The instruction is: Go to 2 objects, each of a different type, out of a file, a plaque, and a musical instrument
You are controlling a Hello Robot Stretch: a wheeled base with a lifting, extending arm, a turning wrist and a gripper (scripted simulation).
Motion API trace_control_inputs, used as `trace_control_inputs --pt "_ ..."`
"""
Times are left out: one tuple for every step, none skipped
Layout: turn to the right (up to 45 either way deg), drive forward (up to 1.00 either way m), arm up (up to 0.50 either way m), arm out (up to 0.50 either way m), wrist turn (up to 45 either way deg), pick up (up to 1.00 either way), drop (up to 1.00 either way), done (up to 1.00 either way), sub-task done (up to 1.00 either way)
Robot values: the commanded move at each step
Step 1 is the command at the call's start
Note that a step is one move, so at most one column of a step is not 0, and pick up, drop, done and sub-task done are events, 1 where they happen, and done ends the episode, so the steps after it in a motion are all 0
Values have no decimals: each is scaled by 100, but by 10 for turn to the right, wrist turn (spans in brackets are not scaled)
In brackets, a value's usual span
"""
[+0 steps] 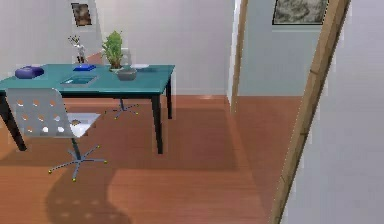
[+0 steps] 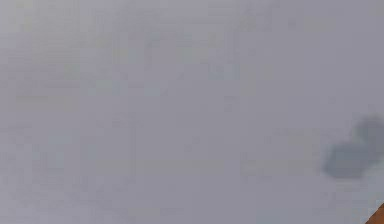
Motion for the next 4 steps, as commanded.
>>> trace_control_inputs --pt "30 0 0 0 0 0 0 0 0" --pt "0 90 0 0 0 0 0 0 0" --pt "240 0 0 0 0 0 0 0 0" --pt "0 60 0 0 0 0 0 0 0"
